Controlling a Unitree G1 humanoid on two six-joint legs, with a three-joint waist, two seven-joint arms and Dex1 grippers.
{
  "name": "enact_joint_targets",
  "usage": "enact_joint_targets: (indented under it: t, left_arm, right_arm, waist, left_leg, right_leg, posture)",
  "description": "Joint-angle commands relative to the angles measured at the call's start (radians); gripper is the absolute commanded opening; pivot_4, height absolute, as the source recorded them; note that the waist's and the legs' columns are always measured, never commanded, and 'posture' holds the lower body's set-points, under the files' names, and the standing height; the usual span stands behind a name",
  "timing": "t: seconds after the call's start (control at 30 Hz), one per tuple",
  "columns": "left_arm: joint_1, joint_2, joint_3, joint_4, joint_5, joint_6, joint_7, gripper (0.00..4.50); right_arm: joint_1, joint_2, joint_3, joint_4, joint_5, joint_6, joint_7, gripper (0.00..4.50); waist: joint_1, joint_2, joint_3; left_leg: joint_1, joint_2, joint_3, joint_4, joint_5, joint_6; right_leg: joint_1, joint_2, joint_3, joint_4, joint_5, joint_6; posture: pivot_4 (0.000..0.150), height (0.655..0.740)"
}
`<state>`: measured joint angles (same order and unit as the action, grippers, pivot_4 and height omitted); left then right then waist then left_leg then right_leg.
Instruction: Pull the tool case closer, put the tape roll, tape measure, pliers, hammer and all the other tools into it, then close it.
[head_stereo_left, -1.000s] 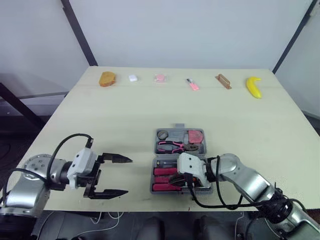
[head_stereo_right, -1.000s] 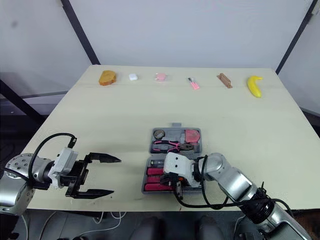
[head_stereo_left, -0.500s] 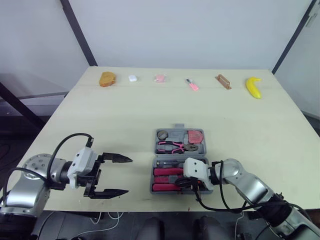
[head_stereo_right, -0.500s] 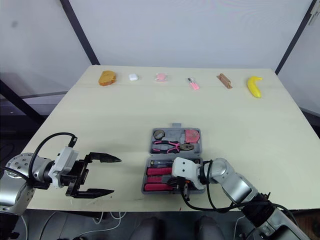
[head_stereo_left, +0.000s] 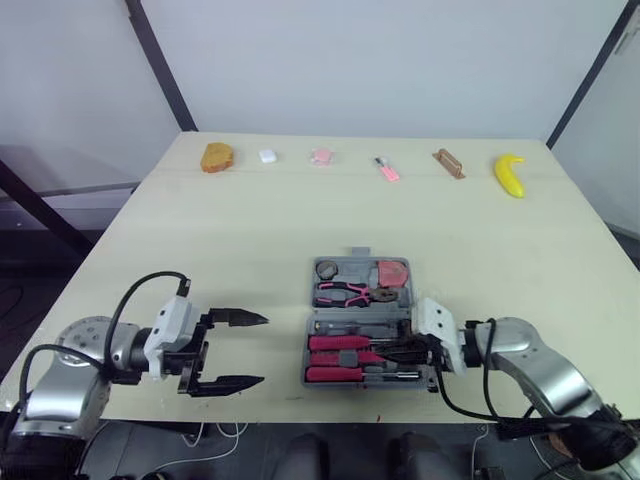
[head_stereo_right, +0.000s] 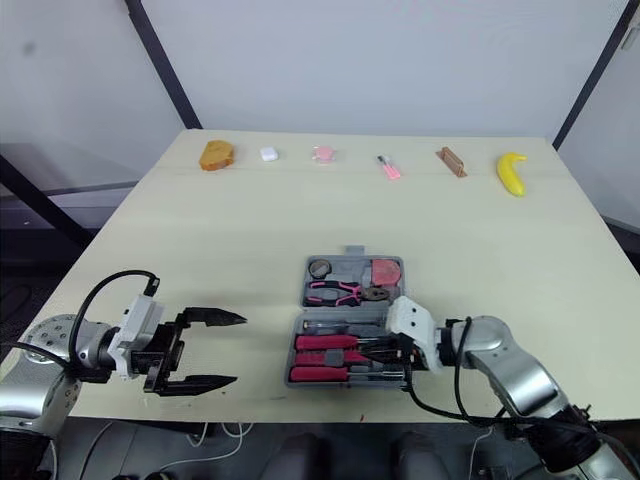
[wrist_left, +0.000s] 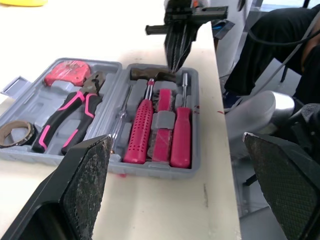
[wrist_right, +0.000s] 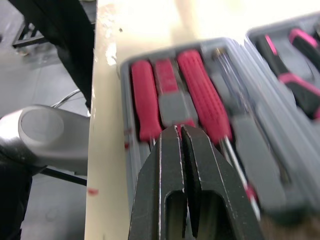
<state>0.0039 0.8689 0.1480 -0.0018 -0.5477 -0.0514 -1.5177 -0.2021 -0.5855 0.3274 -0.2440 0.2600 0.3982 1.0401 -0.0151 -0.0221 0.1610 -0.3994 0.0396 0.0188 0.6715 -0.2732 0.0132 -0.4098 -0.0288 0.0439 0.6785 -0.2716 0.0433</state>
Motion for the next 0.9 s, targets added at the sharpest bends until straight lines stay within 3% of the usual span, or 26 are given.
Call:
enact_joint_targets:
  t: [0.03, 0.27, 0.47, 0.57, 0.73, 0.77, 0.8, 0.9]
  left_arm:
    - [-0.013, -0.034, 0.034, 0.026, 0.010, 0.012, 0.084, 4.50]
    - [-0.060, -0.133, 0.038, 0.165, 0.069, 0.040, 0.264, 4.50]
    - [-0.149, -0.177, 0.004, 0.350, 0.138, -0.023, 0.275, 4.50]
    - [-0.217, -0.203, -0.020, 0.444, 0.173, -0.048, 0.269, 3.63]
    - [-0.293, -0.231, -0.046, 0.561, 0.223, -0.096, 0.259, 1.09]
    - [-0.300, -0.234, -0.049, 0.575, 0.229, -0.103, 0.254, 0.82]
    - [-0.308, -0.237, -0.058, 0.594, 0.240, -0.116, 0.246, 0.12]
    - [-0.341, -0.256, -0.079, 0.662, 0.269, -0.156, 0.238, 0.05]
  right_arm:
    - [0.025, 0.002, -0.105, 0.032, 0.034, -0.076, -0.022, 0.11]
    - [0.035, 0.051, -0.259, 0.240, 0.033, -0.203, -0.111, 0.11]
    - [-0.007, 0.052, -0.261, 0.377, -0.010, -0.278, -0.104, 0.11]
    - [-0.044, 0.063, -0.236, 0.437, -0.042, -0.305, -0.098, 0.00]
    - [-0.091, 0.083, -0.210, 0.511, -0.081, -0.349, -0.097, 0.00]
    - [-0.095, 0.085, -0.209, 0.519, -0.083, -0.353, -0.095, 0.00]
    - [-0.098, 0.087, -0.208, 0.526, -0.084, -0.356, -0.093, 0.00]
    - [-0.102, 0.091, -0.194, 0.543, -0.097, -0.369, -0.085, 0.00]
  waist:
    - [0.000, 0.000, 0.000]
    - [0.002, 0.000, 0.000]
    - [0.000, 0.000, 0.000]
    - [0.001, 0.000, 0.000]
    - [0.001, 0.000, 0.000]
    - [0.001, 0.000, 0.000]
    - [0.001, 0.000, 0.000]
    - [0.000, 0.000, 0.000]
  left_leg:
    - [0.000, 0.000, 0.000, 0.000, 0.000, 0.000]
    - [0.000, 0.000, 0.000, 0.001, 0.000, 0.000]
    - [0.000, 0.000, 0.001, 0.000, 0.000, 0.000]
    - [0.000, -0.001, 0.001, 0.001, 0.000, 0.000]
    - [0.000, -0.001, 0.002, 0.001, 0.000, 0.000]
    - [0.000, -0.001, 0.002, 0.001, 0.000, 0.000]
    - [0.000, -0.001, 0.002, 0.001, 0.000, 0.000]
    - [0.000, -0.001, 0.002, 0.001, 0.000, 0.000]
  right_leg:
    - [0.000, 0.000, 0.000, 0.000, 0.000, 0.000]
    - [0.000, 0.000, 0.000, 0.000, 0.000, 0.000]
    - [0.000, 0.000, 0.000, 0.001, 0.000, 0.000]
    - [0.000, 0.000, 0.000, 0.001, 0.000, 0.000]
    - [0.000, 0.000, 0.000, 0.001, 0.001, 0.000]
    - [0.000, 0.000, 0.000, 0.001, 0.001, 0.000]
    - [0.000, 0.000, 0.000, 0.001, 0.001, 0.000]
    - [0.000, 0.000, 0.000, 0.001, 0.001, 0.000]
  posture:
    - [0.150, 0.7400]
    - [0.150, 0.7400]
    - [0.150, 0.7400]
    - [0.150, 0.7400]
    - [0.150, 0.7400]
    - [0.150, 0.7400]
    - [0.150, 0.7400]
    - [0.150, 0.7400]
